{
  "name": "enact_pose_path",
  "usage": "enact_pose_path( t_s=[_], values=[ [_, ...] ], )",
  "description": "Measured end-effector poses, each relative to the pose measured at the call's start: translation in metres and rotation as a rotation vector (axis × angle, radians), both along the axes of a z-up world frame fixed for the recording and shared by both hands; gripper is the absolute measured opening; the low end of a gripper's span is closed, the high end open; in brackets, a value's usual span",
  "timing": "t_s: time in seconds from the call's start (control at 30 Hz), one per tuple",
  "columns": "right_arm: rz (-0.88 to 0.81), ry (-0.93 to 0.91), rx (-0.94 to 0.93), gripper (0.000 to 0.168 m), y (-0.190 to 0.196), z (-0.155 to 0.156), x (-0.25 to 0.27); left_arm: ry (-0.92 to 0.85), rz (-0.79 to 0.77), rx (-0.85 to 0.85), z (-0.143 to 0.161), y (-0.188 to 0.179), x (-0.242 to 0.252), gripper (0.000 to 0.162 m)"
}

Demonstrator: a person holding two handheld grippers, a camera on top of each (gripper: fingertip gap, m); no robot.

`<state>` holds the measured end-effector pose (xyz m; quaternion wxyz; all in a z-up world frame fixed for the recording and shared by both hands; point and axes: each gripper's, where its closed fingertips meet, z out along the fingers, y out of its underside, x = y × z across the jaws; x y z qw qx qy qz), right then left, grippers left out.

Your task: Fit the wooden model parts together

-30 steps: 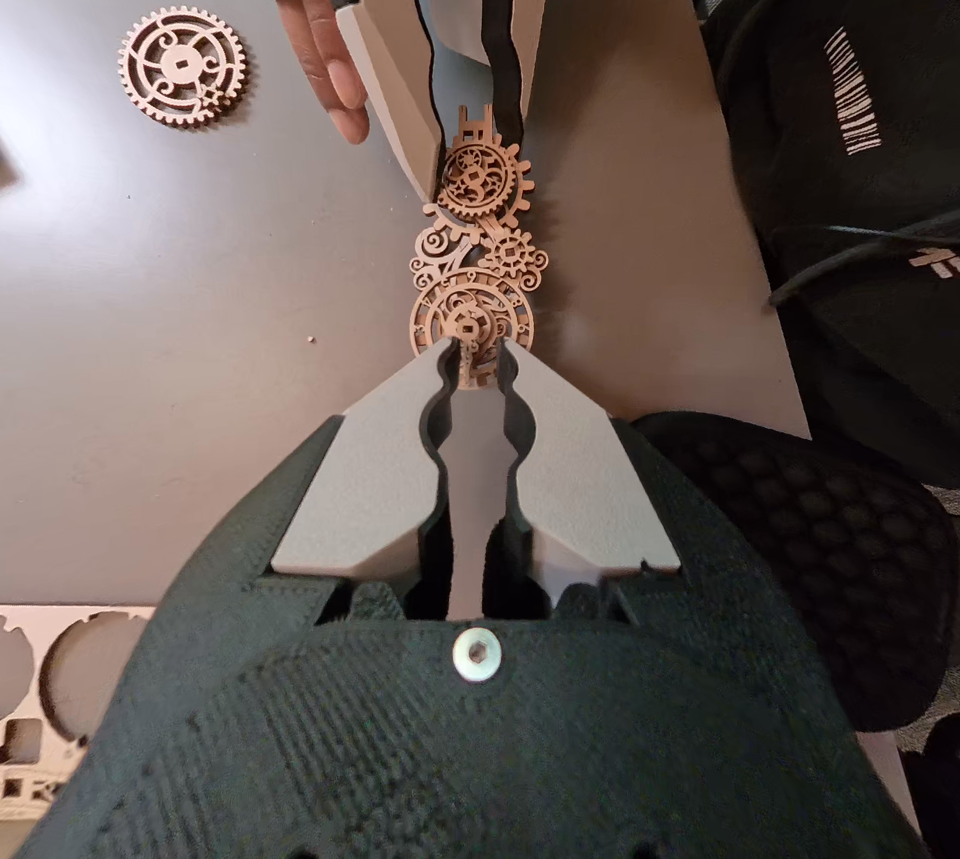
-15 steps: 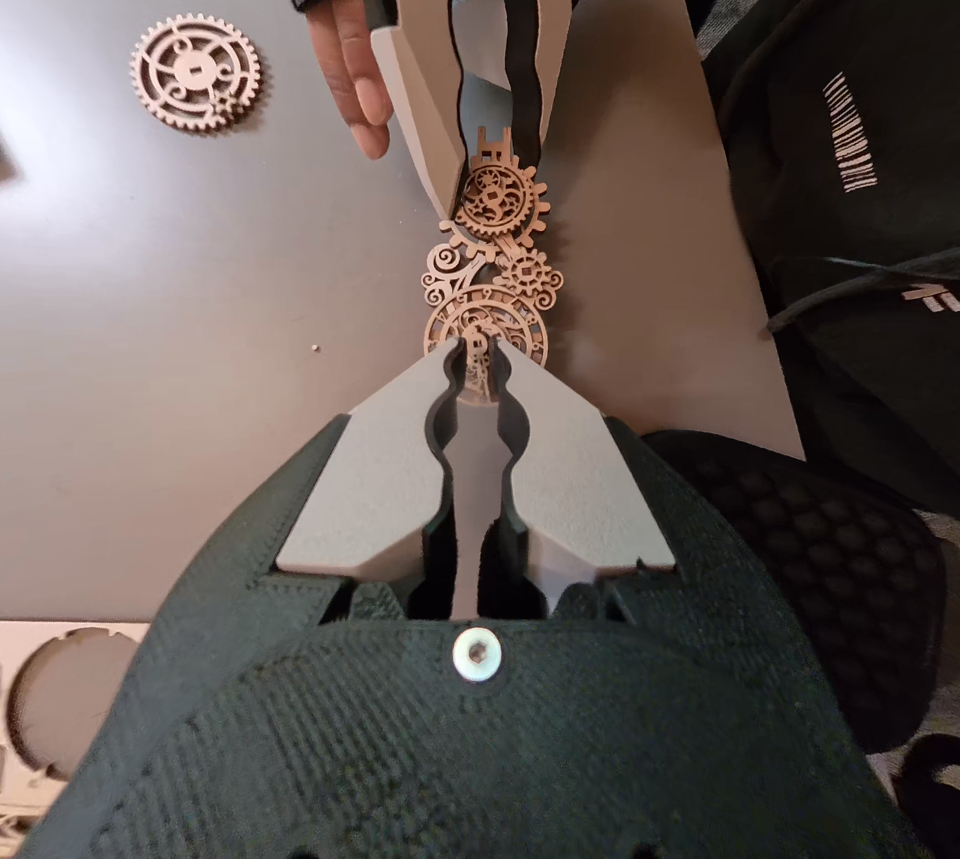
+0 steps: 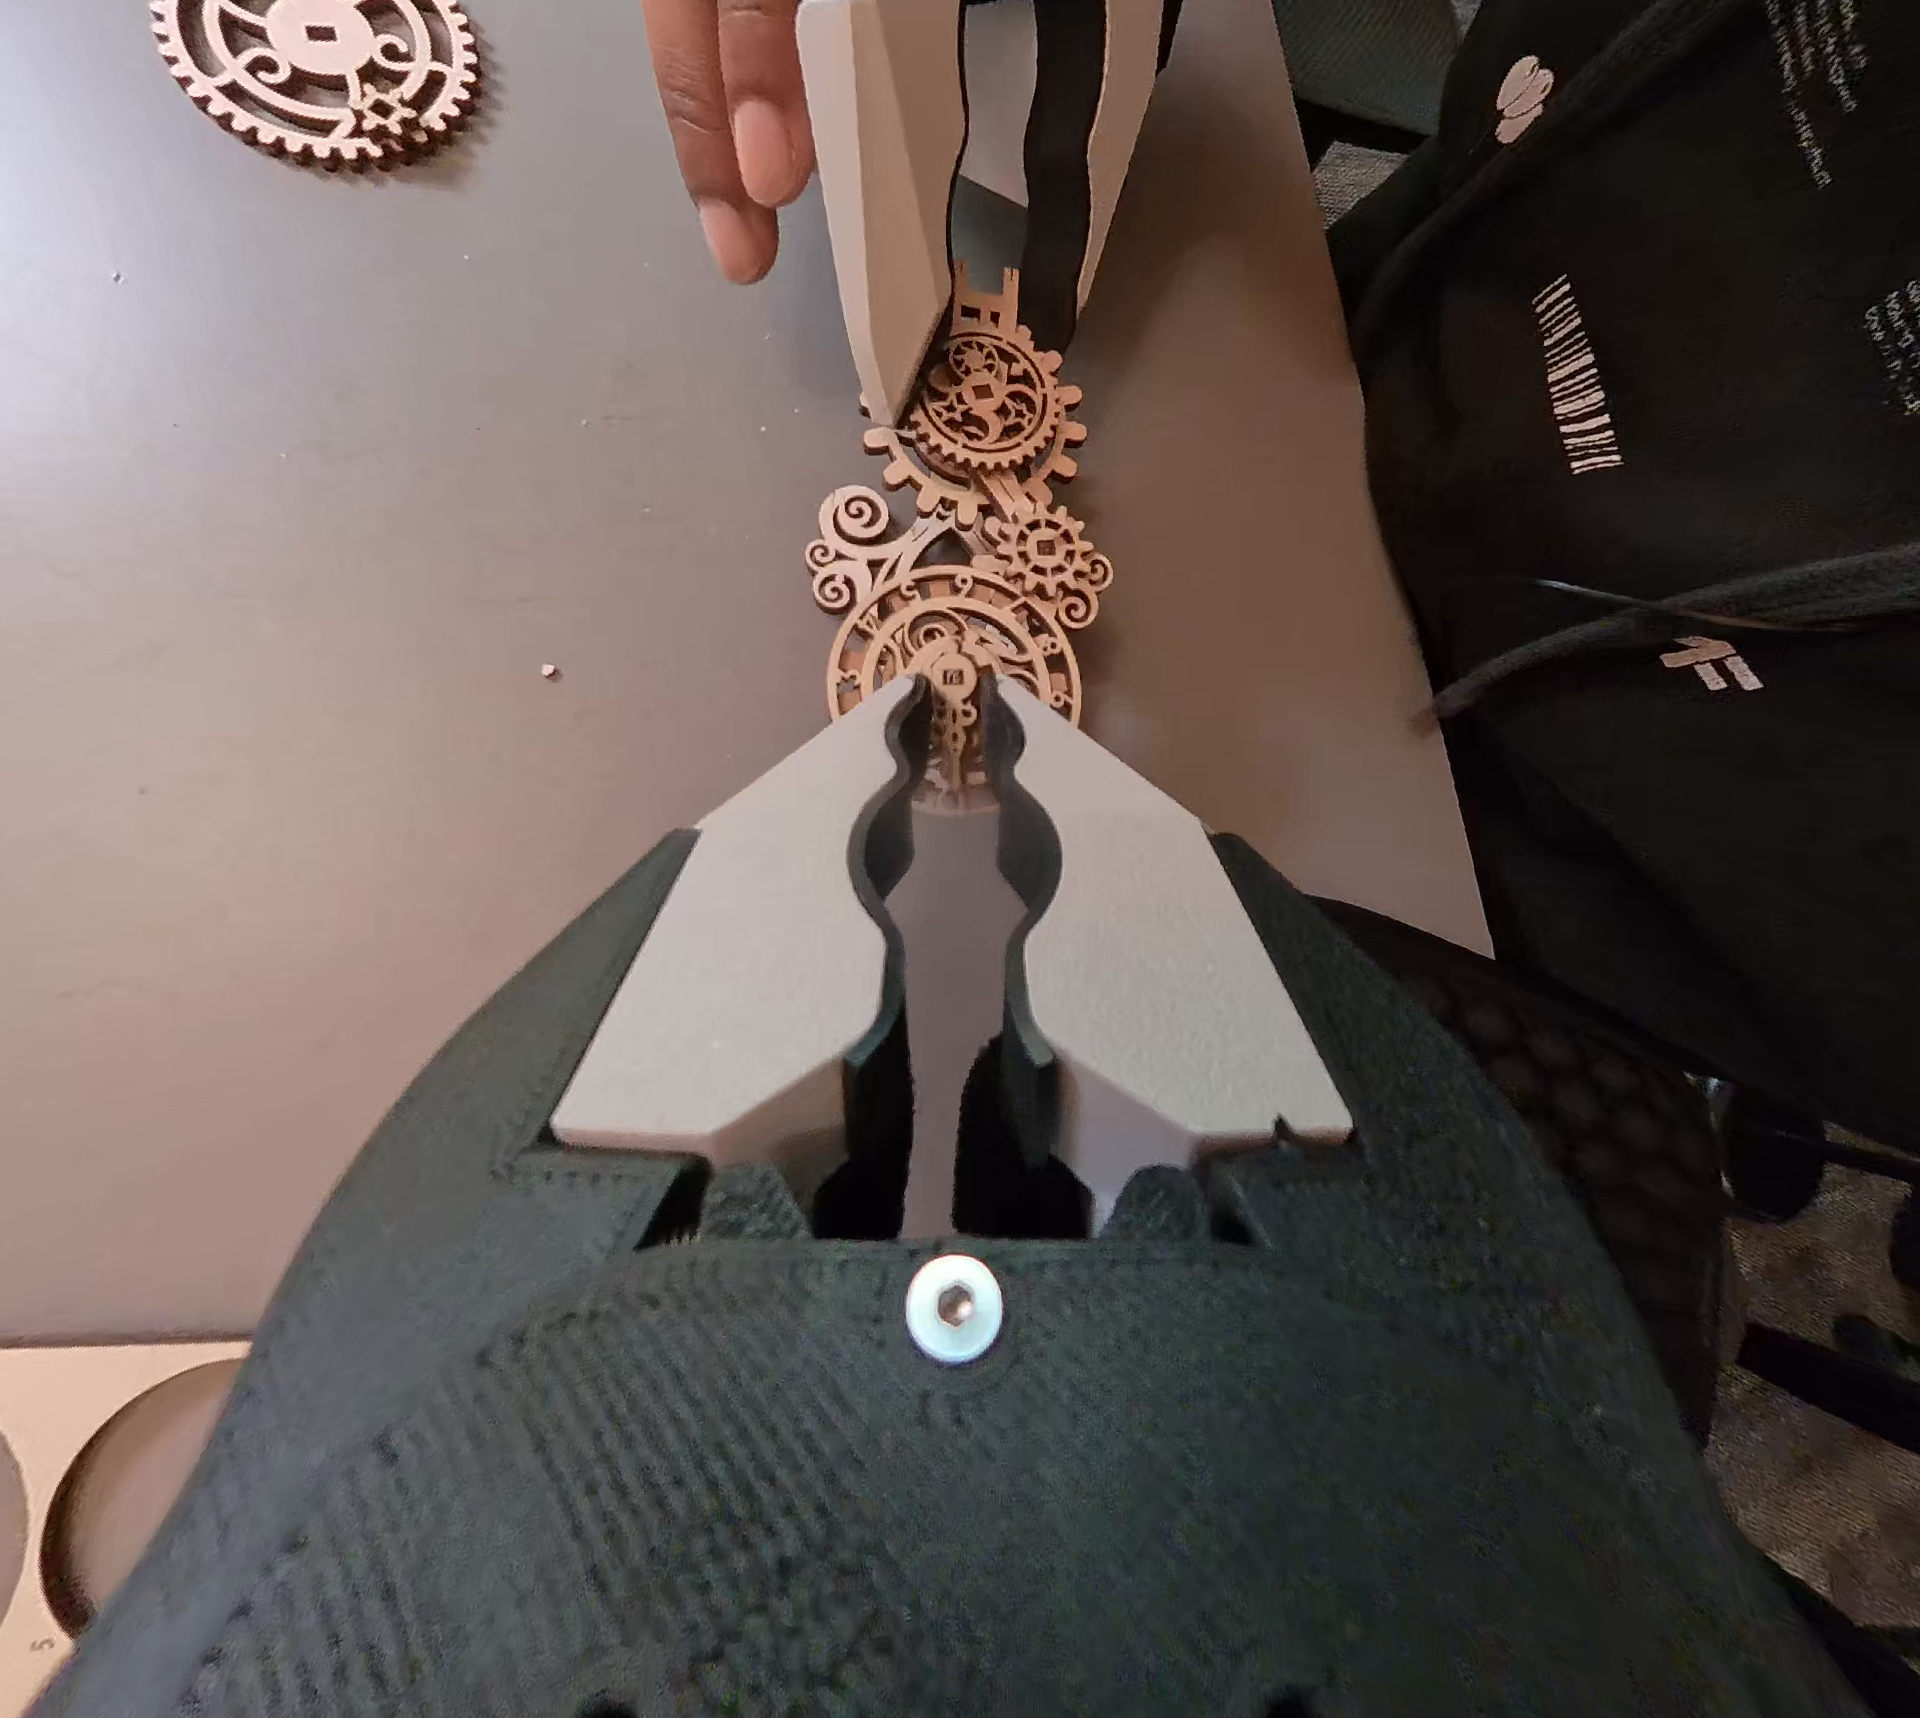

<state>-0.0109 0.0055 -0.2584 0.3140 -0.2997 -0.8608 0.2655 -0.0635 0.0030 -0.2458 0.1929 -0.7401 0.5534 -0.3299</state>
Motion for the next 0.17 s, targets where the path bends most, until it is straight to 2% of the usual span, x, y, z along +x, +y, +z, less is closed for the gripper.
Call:
enact_pose_path(
  t_s=[0.03,0.17],
  values=[
    [0.000,0.000,-0.002,0.041,-0.0001,0.0000,0.0002,0.001,-0.003,0.003,-0.0001,-0.0001,0.0002,0.007],
    [0.000,0.000,-0.005,0.041,-0.0001,0.0001,0.0011,0.020,-0.016,0.039,0.0001,-0.0006,0.0008,0.007]
  ],
)
